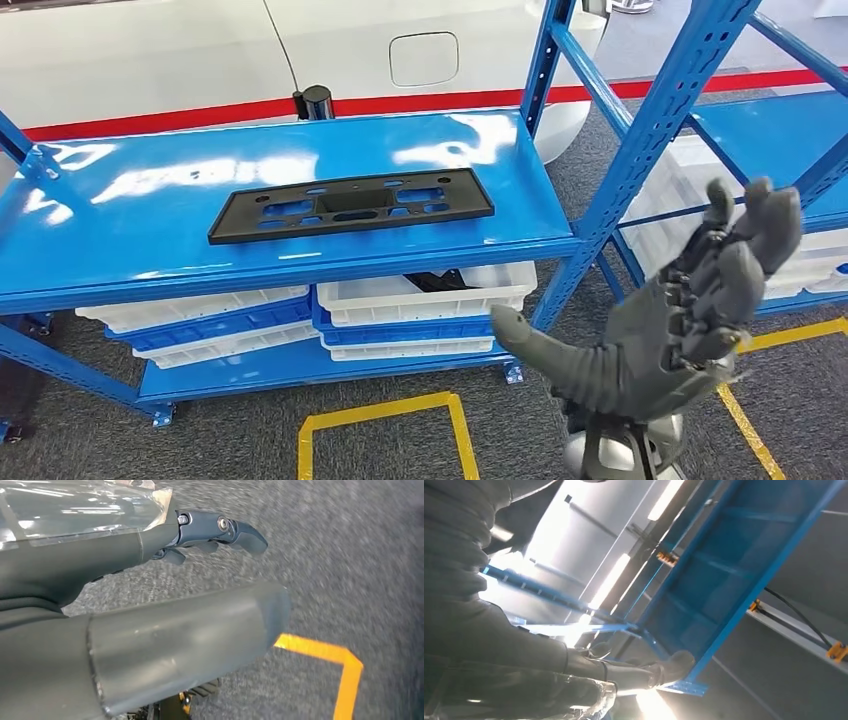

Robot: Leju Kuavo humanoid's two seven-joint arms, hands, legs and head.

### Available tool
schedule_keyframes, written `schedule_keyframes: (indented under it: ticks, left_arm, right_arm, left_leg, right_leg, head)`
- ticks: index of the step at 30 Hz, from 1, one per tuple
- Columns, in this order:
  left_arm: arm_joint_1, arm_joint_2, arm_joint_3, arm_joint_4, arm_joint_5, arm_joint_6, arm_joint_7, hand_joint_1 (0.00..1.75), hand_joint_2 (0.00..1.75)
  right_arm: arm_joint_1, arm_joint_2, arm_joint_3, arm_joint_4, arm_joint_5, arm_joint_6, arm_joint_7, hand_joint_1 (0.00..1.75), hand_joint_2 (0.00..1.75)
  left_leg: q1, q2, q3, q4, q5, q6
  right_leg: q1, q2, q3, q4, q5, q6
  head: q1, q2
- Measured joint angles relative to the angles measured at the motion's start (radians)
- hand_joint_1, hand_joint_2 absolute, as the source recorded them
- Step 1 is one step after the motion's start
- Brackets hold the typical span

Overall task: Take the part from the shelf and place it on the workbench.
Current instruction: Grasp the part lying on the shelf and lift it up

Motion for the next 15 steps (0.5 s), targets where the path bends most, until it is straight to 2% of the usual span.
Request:
schedule_keyframes:
  ticks: [3, 6, 9, 15]
  left_arm:
    - [-0.017, -0.013, -0.021, -0.006, -0.013, 0.000, 0.005, 0.00, 0.00]
    - [-0.021, -0.020, -0.034, -0.011, -0.021, -0.001, 0.006, 0.00, 0.00]
    - [-0.031, -0.025, -0.050, -0.015, -0.047, -0.003, 0.019, 0.00, 0.00]
    - [-0.075, -0.050, -0.094, -0.028, -0.091, -0.004, 0.081, 0.00, 0.00]
  right_arm:
    - [-0.080, 0.010, 0.043, 0.049, -0.010, 0.020, 0.034, 0.00, 1.75]
    - [-0.121, 0.019, 0.068, 0.078, -0.012, 0.037, 0.054, 0.00, 1.75]
    - [-0.173, 0.039, 0.087, 0.132, -0.008, 0.097, 0.109, 0.00, 1.75]
    - [-0.298, 0.163, 0.135, 0.360, 0.017, 0.220, 0.163, 0.00, 1.75]
  left_leg:
    - [0.002, -0.001, 0.001, 0.000, 0.001, 0.000]
    - [0.003, -0.001, 0.000, 0.000, 0.001, 0.000]
    - [0.003, -0.001, -0.001, -0.001, 0.001, 0.000]
    - [0.004, -0.001, -0.001, -0.001, 0.002, -0.002]
  right_leg:
    - [0.001, -0.001, -0.001, 0.000, 0.000, 0.000]
    - [0.001, -0.002, 0.000, 0.000, 0.000, 0.000]
    - [0.001, -0.001, 0.000, 0.000, 0.000, 0.000]
    - [0.002, -0.001, 0.001, 0.001, 0.000, 0.000]
  head:
    - [0.000, 0.000]
    - [0.000, 0.000]
    - [0.000, 0.000]
    - [0.000, 0.000]
